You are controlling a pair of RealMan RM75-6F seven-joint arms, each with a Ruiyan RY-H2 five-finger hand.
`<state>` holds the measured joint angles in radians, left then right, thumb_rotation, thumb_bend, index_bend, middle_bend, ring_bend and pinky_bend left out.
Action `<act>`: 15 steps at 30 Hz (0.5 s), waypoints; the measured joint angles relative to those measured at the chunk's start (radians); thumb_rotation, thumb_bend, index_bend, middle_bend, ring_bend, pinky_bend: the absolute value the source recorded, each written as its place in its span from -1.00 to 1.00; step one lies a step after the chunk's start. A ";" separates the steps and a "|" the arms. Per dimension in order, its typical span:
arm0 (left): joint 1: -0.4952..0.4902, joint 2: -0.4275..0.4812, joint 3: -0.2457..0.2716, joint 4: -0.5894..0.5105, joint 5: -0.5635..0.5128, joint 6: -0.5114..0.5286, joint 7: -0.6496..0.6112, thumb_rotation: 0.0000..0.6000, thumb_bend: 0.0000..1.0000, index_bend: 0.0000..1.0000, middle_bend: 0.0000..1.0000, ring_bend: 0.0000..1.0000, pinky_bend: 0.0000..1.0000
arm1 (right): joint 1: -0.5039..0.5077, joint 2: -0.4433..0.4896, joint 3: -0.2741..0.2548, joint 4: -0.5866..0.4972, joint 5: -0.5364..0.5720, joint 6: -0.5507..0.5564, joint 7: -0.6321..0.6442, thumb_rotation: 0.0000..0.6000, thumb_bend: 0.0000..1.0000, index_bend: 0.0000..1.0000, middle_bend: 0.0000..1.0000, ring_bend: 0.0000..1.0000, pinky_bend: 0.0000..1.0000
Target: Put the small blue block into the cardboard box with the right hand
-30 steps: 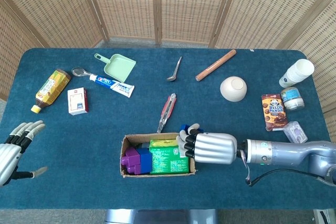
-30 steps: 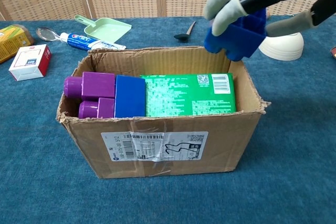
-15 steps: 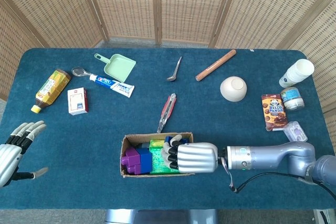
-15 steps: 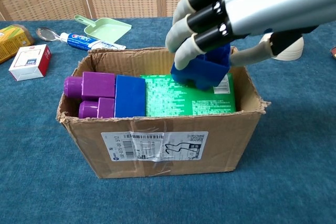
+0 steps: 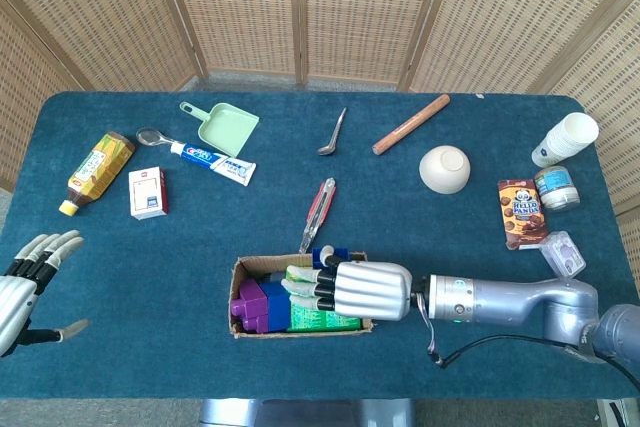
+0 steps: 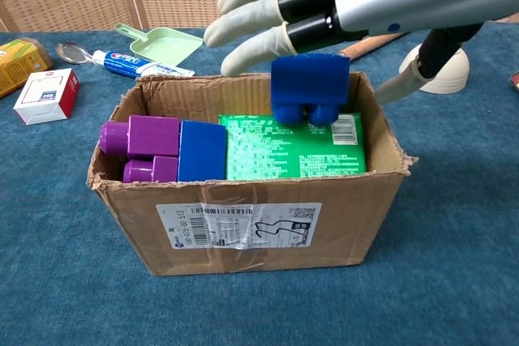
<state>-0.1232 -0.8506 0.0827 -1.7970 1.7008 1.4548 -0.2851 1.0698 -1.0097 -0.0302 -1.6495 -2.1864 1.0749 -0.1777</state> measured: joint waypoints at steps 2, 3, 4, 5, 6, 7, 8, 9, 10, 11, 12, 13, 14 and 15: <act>0.002 0.000 0.001 0.002 0.001 0.003 -0.003 1.00 -0.86 -0.95 -1.00 -1.00 -0.90 | -0.004 0.005 0.002 -0.003 -0.002 0.001 -0.008 1.00 -1.00 -1.00 -1.00 -1.00 -0.29; 0.003 0.000 0.001 0.003 0.001 0.004 -0.004 1.00 -0.86 -0.95 -1.00 -1.00 -0.90 | -0.007 0.007 0.002 -0.003 -0.003 0.003 -0.011 1.00 -1.00 -1.00 -1.00 -1.00 -0.29; 0.004 0.001 0.001 0.004 0.001 0.006 -0.005 1.00 -0.86 -0.95 -1.00 -1.00 -0.90 | -0.010 0.009 0.002 -0.002 -0.006 0.009 -0.013 1.00 -1.00 -1.00 -1.00 -1.00 -0.29; 0.004 0.001 0.002 0.005 0.001 0.006 -0.006 1.00 -0.86 -0.95 -1.00 -1.00 -0.90 | -0.012 0.010 0.003 0.000 -0.009 0.016 -0.016 1.00 -1.00 -1.00 -1.00 -1.00 -0.29; 0.005 0.001 0.002 0.006 0.001 0.007 -0.006 1.00 -0.86 -0.95 -1.00 -1.00 -0.90 | -0.014 0.011 0.004 0.004 -0.013 0.024 -0.020 1.00 -1.00 -1.00 -1.00 -1.00 -0.27; 0.005 0.001 0.002 0.006 0.001 0.008 -0.008 1.00 -0.86 -0.95 -1.00 -1.00 -0.90 | -0.017 0.012 0.006 0.011 -0.020 0.037 -0.027 1.00 -1.00 -1.00 -1.00 -0.98 -0.25; 0.005 0.002 0.001 0.007 0.001 0.009 -0.009 1.00 -0.86 -0.95 -1.00 -1.00 -0.90 | -0.020 0.012 0.008 0.019 -0.026 0.049 -0.033 1.00 -0.98 -1.00 -1.00 -0.95 -0.21; 0.005 0.002 0.002 0.007 0.001 0.009 -0.010 1.00 -0.86 -0.95 -1.00 -1.00 -0.90 | -0.023 0.013 0.010 0.029 -0.032 0.063 -0.038 1.00 -0.97 -1.00 -1.00 -0.92 -0.19; 0.006 0.003 0.002 0.007 0.003 0.011 -0.012 1.00 -0.86 -0.95 -1.00 -1.00 -0.90 | -0.028 0.013 0.013 0.046 -0.040 0.086 -0.042 1.00 -0.94 -1.00 -1.00 -0.90 -0.16; 0.006 0.004 0.002 0.008 0.003 0.012 -0.012 1.00 -0.86 -0.95 -1.00 -1.00 -0.90 | -0.033 0.015 0.014 0.062 -0.044 0.105 -0.044 1.00 -0.91 -1.00 -1.00 -0.88 -0.14; 0.006 0.004 0.002 0.008 0.003 0.013 -0.012 1.00 -0.86 -0.95 -1.00 -1.00 -0.90 | -0.040 0.016 0.015 0.078 -0.047 0.124 -0.044 1.00 -0.87 -1.00 -1.00 -0.86 -0.12; 0.007 0.006 0.001 0.008 0.003 0.014 -0.011 1.00 -0.87 -0.95 -1.00 -1.00 -0.90 | -0.050 0.019 0.016 0.099 -0.048 0.148 -0.043 1.00 -0.85 -1.00 -1.00 -0.86 -0.12; 0.007 0.006 0.001 0.008 0.003 0.014 -0.011 1.00 -0.86 -0.95 -1.00 -1.00 -0.90 | -0.059 0.022 0.017 0.114 -0.048 0.166 -0.042 1.00 -0.83 -1.00 -1.00 -0.85 -0.10; 0.007 0.007 0.001 0.007 0.003 0.015 -0.011 1.00 -0.86 -0.95 -1.00 -1.00 -0.90 | -0.068 0.026 0.018 0.126 -0.047 0.182 -0.041 1.00 -0.82 -1.00 -1.00 -0.84 -0.09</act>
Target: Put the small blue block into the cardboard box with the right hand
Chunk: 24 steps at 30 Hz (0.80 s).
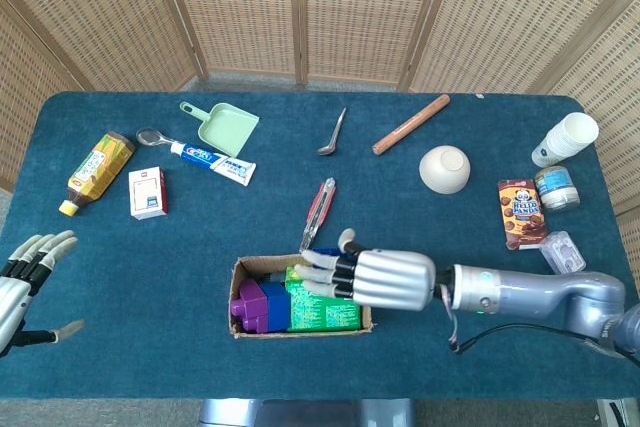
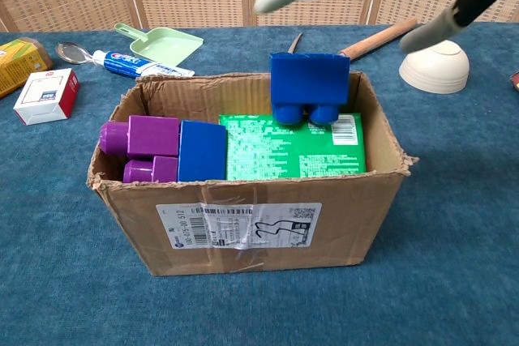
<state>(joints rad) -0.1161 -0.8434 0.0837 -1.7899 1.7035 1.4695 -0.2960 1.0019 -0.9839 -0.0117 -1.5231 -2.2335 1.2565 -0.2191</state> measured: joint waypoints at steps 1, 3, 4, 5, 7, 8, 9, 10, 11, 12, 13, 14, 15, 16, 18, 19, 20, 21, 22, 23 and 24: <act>0.000 0.002 -0.001 -0.002 0.000 0.001 0.000 1.00 -0.86 -0.95 -1.00 -1.00 -0.90 | -0.014 0.006 0.002 0.017 0.004 0.021 0.000 1.00 -0.81 -1.00 -0.98 -0.83 -0.09; 0.001 0.003 -0.001 -0.004 0.001 0.003 0.002 1.00 -0.86 -0.95 -1.00 -1.00 -0.90 | -0.036 0.014 0.006 0.041 0.015 0.052 0.000 1.00 -0.81 -1.00 -0.95 -0.82 -0.09; 0.001 0.003 -0.001 -0.005 0.003 0.004 0.003 1.00 -0.86 -0.95 -1.00 -1.00 -0.90 | -0.051 0.016 0.010 0.058 0.025 0.073 0.001 1.00 -0.81 -1.00 -0.95 -0.82 -0.09; 0.002 0.004 0.000 -0.006 0.004 0.004 0.004 1.00 -0.86 -0.95 -1.00 -1.00 -0.90 | -0.061 0.017 0.012 0.073 0.035 0.088 0.003 1.00 -0.81 -1.00 -0.95 -0.81 -0.09; 0.003 0.005 0.002 -0.008 0.007 0.005 0.007 1.00 -0.86 -0.95 -1.00 -1.00 -0.90 | -0.085 0.015 0.017 0.109 0.059 0.118 0.013 1.00 -0.81 -1.00 -0.94 -0.81 -0.09; 0.004 0.005 0.003 -0.009 0.008 0.006 0.008 1.00 -0.86 -0.95 -1.00 -1.00 -0.90 | -0.094 0.013 0.020 0.126 0.069 0.130 0.019 1.00 -0.80 -1.00 -0.94 -0.81 -0.09; 0.005 0.006 0.003 -0.009 0.009 0.008 0.008 1.00 -0.86 -0.94 -1.00 -1.00 -0.90 | -0.105 0.009 0.022 0.144 0.081 0.142 0.024 1.00 -0.80 -1.00 -0.94 -0.81 -0.09; 0.006 0.006 0.004 -0.010 0.010 0.010 0.008 1.00 -0.86 -0.95 -1.00 -1.00 -0.90 | -0.119 0.002 0.025 0.168 0.099 0.157 0.032 1.00 -0.80 -1.00 -0.94 -0.81 -0.09; 0.008 0.006 0.004 -0.010 0.010 0.013 0.008 1.00 -0.86 -0.94 -1.00 -1.00 -0.90 | -0.130 -0.004 0.028 0.188 0.113 0.167 0.038 1.00 -0.81 -1.00 -0.94 -0.81 -0.09; 0.010 0.006 0.004 -0.010 0.010 0.016 0.008 1.00 -0.86 -0.95 -1.00 -1.00 -0.90 | -0.141 -0.011 0.031 0.208 0.128 0.176 0.043 1.00 -0.81 -1.00 -0.93 -0.81 -0.09; 0.011 0.006 0.004 -0.009 0.009 0.017 0.008 1.00 -0.86 -0.95 -1.00 -1.00 -0.90 | -0.157 -0.021 0.036 0.237 0.150 0.190 0.051 1.00 -0.81 -1.00 -0.93 -0.81 -0.09; 0.012 0.005 0.004 -0.008 0.008 0.018 0.007 1.00 -0.86 -0.94 -1.00 -1.00 -0.90 | -0.169 -0.030 0.040 0.258 0.169 0.200 0.058 1.00 -0.81 -1.00 -0.92 -0.81 -0.09; 0.013 0.004 0.004 -0.007 0.008 0.018 0.006 1.00 -0.86 -0.95 -1.00 -1.00 -0.90 | -0.181 -0.039 0.044 0.280 0.190 0.209 0.066 1.00 -0.81 -1.00 -0.91 -0.81 -0.11; 0.013 0.002 0.004 -0.006 0.007 0.018 0.006 1.00 -0.86 -0.94 -1.00 -1.00 -0.90 | -0.198 -0.052 0.051 0.307 0.221 0.220 0.078 1.00 -0.81 -1.00 -0.90 -0.81 -0.12; 0.015 -0.003 0.005 -0.002 0.005 0.018 0.003 1.00 -0.87 -0.95 -1.00 -1.00 -0.90 | -0.227 -0.071 0.061 0.336 0.277 0.229 0.098 1.00 -0.81 -1.00 -0.88 -0.80 -0.16; 0.015 -0.006 0.005 0.000 0.004 0.018 -0.002 1.00 -0.87 -0.94 -1.00 -1.00 -0.90 | -0.249 -0.083 0.067 0.349 0.320 0.234 0.110 1.00 -0.81 -1.00 -0.87 -0.80 -0.19; 0.016 -0.009 0.005 0.002 0.003 0.020 -0.007 1.00 -0.87 -0.95 -1.00 -1.00 -0.90 | -0.266 -0.091 0.072 0.356 0.353 0.235 0.118 1.00 -0.82 -1.00 -0.86 -0.79 -0.22; 0.018 -0.013 0.004 0.005 0.001 0.023 -0.012 1.00 -0.87 -0.95 -1.00 -1.00 -0.90 | -0.284 -0.097 0.076 0.360 0.387 0.234 0.127 1.00 -0.83 -1.00 -0.86 -0.79 -0.26; 0.020 -0.019 0.002 0.010 0.000 0.029 -0.016 1.00 -0.87 -0.95 -1.00 -1.00 -0.90 | -0.311 -0.104 0.081 0.360 0.434 0.232 0.138 1.00 -0.84 -1.00 -0.86 -0.79 -0.29; 0.021 -0.023 0.001 0.014 -0.001 0.032 -0.019 1.00 -0.86 -0.95 -1.00 -1.00 -0.90 | -0.332 -0.107 0.084 0.357 0.469 0.230 0.144 1.00 -0.85 -1.00 -0.86 -0.79 -0.31; 0.023 -0.026 0.001 0.018 -0.001 0.034 -0.022 1.00 -0.86 -0.95 -1.00 -1.00 -0.90 | -0.355 -0.110 0.087 0.350 0.502 0.228 0.149 1.00 -0.84 -1.00 -0.86 -0.79 -0.32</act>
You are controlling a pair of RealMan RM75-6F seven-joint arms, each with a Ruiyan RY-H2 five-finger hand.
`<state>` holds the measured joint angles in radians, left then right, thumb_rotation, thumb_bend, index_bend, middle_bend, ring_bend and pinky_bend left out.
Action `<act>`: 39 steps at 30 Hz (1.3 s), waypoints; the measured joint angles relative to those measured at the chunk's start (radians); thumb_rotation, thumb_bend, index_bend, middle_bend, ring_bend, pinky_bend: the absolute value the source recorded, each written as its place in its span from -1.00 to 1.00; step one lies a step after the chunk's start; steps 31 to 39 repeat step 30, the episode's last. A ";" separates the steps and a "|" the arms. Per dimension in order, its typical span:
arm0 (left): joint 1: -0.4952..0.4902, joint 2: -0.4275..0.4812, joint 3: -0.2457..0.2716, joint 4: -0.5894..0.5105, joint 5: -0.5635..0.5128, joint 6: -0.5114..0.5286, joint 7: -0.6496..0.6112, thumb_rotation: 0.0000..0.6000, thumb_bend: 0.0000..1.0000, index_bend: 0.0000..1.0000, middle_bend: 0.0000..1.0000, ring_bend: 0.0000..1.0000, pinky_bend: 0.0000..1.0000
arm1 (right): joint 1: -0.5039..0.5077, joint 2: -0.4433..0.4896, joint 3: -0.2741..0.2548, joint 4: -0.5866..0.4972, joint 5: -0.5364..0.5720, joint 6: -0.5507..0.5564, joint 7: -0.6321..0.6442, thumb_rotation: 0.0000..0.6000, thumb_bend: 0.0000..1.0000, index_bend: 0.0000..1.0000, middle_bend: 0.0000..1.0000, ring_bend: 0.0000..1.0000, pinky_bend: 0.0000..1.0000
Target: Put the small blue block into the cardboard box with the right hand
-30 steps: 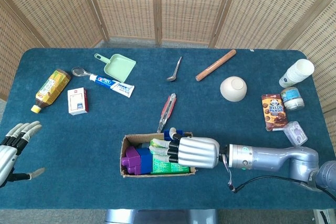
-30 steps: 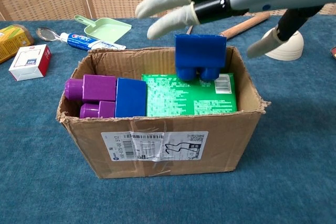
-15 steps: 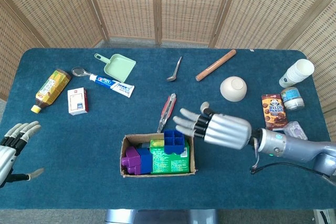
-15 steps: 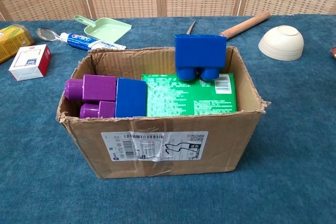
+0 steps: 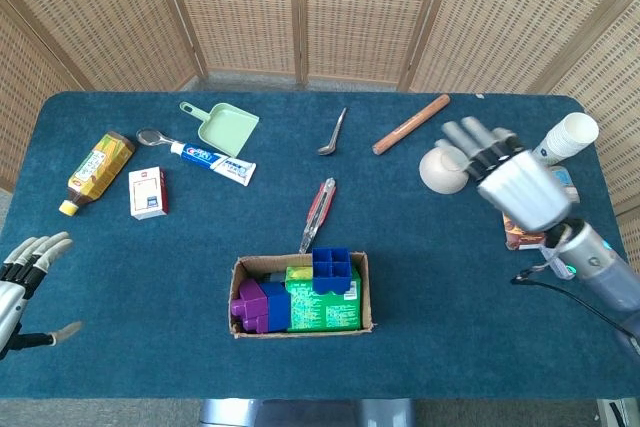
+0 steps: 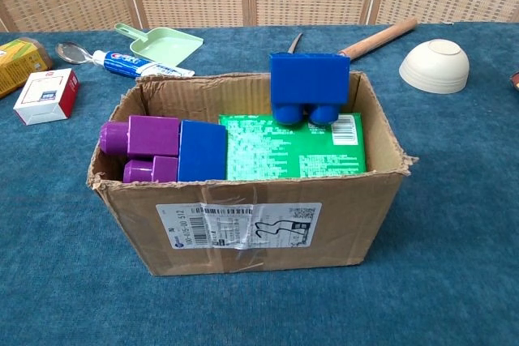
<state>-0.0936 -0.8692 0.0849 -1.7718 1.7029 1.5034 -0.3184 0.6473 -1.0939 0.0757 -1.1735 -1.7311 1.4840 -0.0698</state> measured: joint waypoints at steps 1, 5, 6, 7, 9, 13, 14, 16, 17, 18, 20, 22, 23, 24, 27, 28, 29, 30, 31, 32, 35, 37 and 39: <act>0.001 -0.003 0.001 0.005 0.001 0.001 -0.005 1.00 -0.86 -0.95 -1.00 -1.00 -0.90 | -0.031 -0.002 0.003 -0.015 0.040 -0.003 0.006 1.00 -0.84 -1.00 -0.86 -0.79 -0.32; 0.007 -0.015 0.004 0.023 0.002 0.006 -0.017 1.00 -0.86 -0.94 -1.00 -1.00 -0.90 | -0.109 0.006 0.002 -0.111 0.123 -0.011 0.022 1.00 -0.85 -1.00 -0.86 -0.81 -0.35; 0.009 -0.019 0.004 0.025 0.001 0.007 -0.016 1.00 -0.86 -0.94 -1.00 -1.00 -0.90 | -0.126 0.010 0.000 -0.141 0.140 -0.012 0.025 1.00 -0.86 -1.00 -0.86 -0.84 -0.38; 0.011 -0.022 0.004 0.027 0.000 0.008 -0.012 1.00 -0.86 -0.94 -1.00 -1.00 -0.90 | -0.150 0.016 -0.002 -0.184 0.164 -0.014 0.028 1.00 -0.88 -0.99 -0.87 -0.85 -0.41; 0.014 -0.028 0.004 0.028 -0.002 0.011 -0.002 1.00 -0.86 -0.94 -1.00 -1.00 -0.90 | -0.189 0.026 -0.007 -0.249 0.198 -0.015 0.032 1.00 -0.91 -0.96 -0.87 -0.87 -0.47; 0.025 -0.040 0.002 0.025 -0.008 0.025 0.027 1.00 -0.87 -0.94 -1.00 -1.00 -0.90 | -0.287 0.043 -0.025 -0.361 0.245 0.007 0.026 1.00 -0.94 -0.79 -0.87 -0.92 -0.55; 0.028 -0.042 0.001 0.024 -0.009 0.030 0.032 1.00 -0.86 -0.94 -1.00 -1.00 -0.90 | -0.302 0.044 -0.029 -0.372 0.249 0.017 0.016 1.00 -0.95 -0.74 -0.87 -0.94 -0.58; 0.035 -0.046 -0.001 0.023 -0.009 0.041 0.039 1.00 -0.86 -0.93 -1.00 -1.00 -0.90 | -0.333 0.043 -0.038 -0.391 0.257 0.044 -0.020 1.00 -0.97 -0.71 -0.88 -0.98 -0.63; 0.037 -0.048 -0.001 0.023 -0.009 0.045 0.042 1.00 -0.86 -0.93 -1.00 -1.00 -0.90 | -0.349 0.040 -0.042 -0.401 0.261 0.057 -0.034 1.00 -0.97 -0.71 -0.89 -0.99 -0.66; 0.038 -0.050 -0.002 0.024 -0.007 0.048 0.044 1.00 -0.86 -0.93 -1.00 -1.00 -0.90 | -0.368 0.036 -0.047 -0.412 0.266 0.069 -0.046 1.00 -0.98 -0.72 -0.89 -1.00 -0.69; 0.040 -0.052 -0.002 0.028 0.000 0.052 0.047 1.00 -0.86 -0.93 -1.00 -1.00 -0.91 | -0.411 0.025 -0.060 -0.432 0.274 0.095 -0.072 1.00 -0.98 -0.72 -0.90 -1.00 -0.74; 0.043 -0.053 -0.001 0.033 0.010 0.062 0.052 1.00 -0.87 -0.93 -1.00 -1.00 -0.91 | -0.448 0.010 -0.076 -0.446 0.281 0.108 -0.103 1.00 -0.99 -0.73 -0.92 -1.00 -0.78; 0.045 -0.053 0.000 0.036 0.015 0.066 0.056 1.00 -0.86 -0.93 -1.00 -1.00 -0.91 | -0.463 0.004 -0.084 -0.453 0.286 0.110 -0.111 1.00 -0.98 -0.73 -0.92 -1.00 -0.81; 0.046 -0.053 0.001 0.037 0.019 0.069 0.058 1.00 -0.86 -0.93 -1.00 -1.00 -0.91 | -0.473 0.000 -0.089 -0.461 0.292 0.108 -0.115 1.00 -0.98 -0.73 -0.92 -1.00 -0.82; 0.051 -0.052 0.004 0.040 0.030 0.079 0.058 1.00 -0.86 -0.93 -1.00 -1.00 -0.91 | -0.494 0.000 -0.097 -0.490 0.306 0.097 -0.113 1.00 -0.97 -0.73 -0.93 -1.00 -0.84; 0.053 -0.051 0.005 0.040 0.033 0.085 0.059 1.00 -0.86 -0.93 -1.00 -1.00 -0.90 | -0.499 0.005 -0.096 -0.498 0.308 0.095 -0.115 1.00 -0.97 -0.73 -0.93 -1.00 -0.84; 0.054 -0.051 0.005 0.040 0.036 0.088 0.060 1.00 -0.86 -0.93 -1.00 -1.00 -0.90 | -0.503 0.009 -0.093 -0.503 0.309 0.097 -0.117 1.00 -0.98 -0.73 -0.93 -1.00 -0.84; 0.055 -0.051 0.006 0.041 0.040 0.090 0.060 1.00 -0.86 -0.93 -1.00 -1.00 -0.90 | -0.507 0.011 -0.089 -0.505 0.310 0.100 -0.118 1.00 -0.98 -0.73 -0.93 -1.00 -0.84; 0.055 -0.051 0.006 0.041 0.040 0.090 0.060 1.00 -0.86 -0.93 -1.00 -1.00 -0.90 | -0.507 0.011 -0.089 -0.505 0.310 0.100 -0.118 1.00 -0.98 -0.73 -0.93 -1.00 -0.84; 0.055 -0.051 0.006 0.041 0.040 0.090 0.060 1.00 -0.86 -0.93 -1.00 -1.00 -0.90 | -0.507 0.011 -0.089 -0.505 0.310 0.100 -0.118 1.00 -0.98 -0.73 -0.93 -1.00 -0.84; 0.055 -0.051 0.006 0.041 0.040 0.090 0.060 1.00 -0.86 -0.93 -1.00 -1.00 -0.90 | -0.507 0.011 -0.089 -0.505 0.310 0.100 -0.118 1.00 -0.98 -0.73 -0.93 -1.00 -0.84; 0.055 -0.051 0.006 0.041 0.040 0.090 0.060 1.00 -0.86 -0.93 -1.00 -1.00 -0.90 | -0.507 0.011 -0.089 -0.505 0.310 0.100 -0.118 1.00 -0.98 -0.73 -0.93 -1.00 -0.84; 0.055 -0.051 0.006 0.041 0.040 0.090 0.060 1.00 -0.86 -0.93 -1.00 -1.00 -0.90 | -0.507 0.011 -0.089 -0.505 0.310 0.100 -0.118 1.00 -0.98 -0.73 -0.93 -1.00 -0.84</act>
